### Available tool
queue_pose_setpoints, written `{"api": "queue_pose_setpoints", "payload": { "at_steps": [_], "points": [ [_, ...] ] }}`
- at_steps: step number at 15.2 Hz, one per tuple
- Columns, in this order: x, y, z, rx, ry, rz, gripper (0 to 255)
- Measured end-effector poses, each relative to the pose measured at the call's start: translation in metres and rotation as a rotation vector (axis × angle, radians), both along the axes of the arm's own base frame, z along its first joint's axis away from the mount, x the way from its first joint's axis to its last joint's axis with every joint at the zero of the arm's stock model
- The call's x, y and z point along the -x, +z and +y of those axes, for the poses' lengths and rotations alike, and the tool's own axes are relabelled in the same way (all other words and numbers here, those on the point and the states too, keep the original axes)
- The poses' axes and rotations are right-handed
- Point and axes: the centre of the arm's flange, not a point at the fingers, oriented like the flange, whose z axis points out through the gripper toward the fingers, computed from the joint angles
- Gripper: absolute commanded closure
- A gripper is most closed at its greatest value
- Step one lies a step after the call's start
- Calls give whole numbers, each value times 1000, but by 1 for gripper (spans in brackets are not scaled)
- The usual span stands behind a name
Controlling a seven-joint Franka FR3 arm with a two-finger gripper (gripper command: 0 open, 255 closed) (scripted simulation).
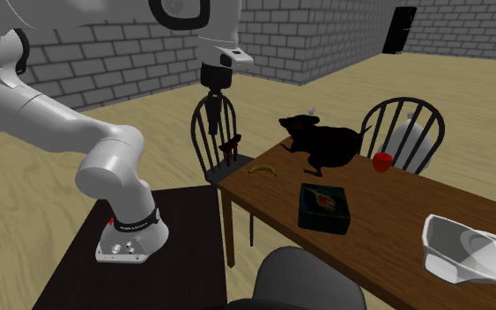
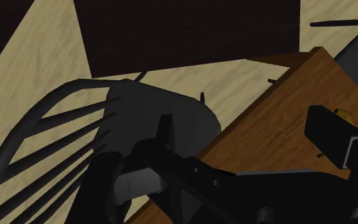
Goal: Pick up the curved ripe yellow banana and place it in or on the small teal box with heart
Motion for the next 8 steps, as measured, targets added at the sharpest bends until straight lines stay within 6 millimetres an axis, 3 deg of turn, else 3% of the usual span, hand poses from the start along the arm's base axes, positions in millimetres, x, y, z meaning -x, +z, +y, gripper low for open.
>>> {"api": "queue_pose_setpoints", "payload": {
  "at_steps": [2,8],
  "points": [
    [-2,-3,4,0,0,0,0],
    [-31,-50,54,6,-6,-1,0]
  ]
}}
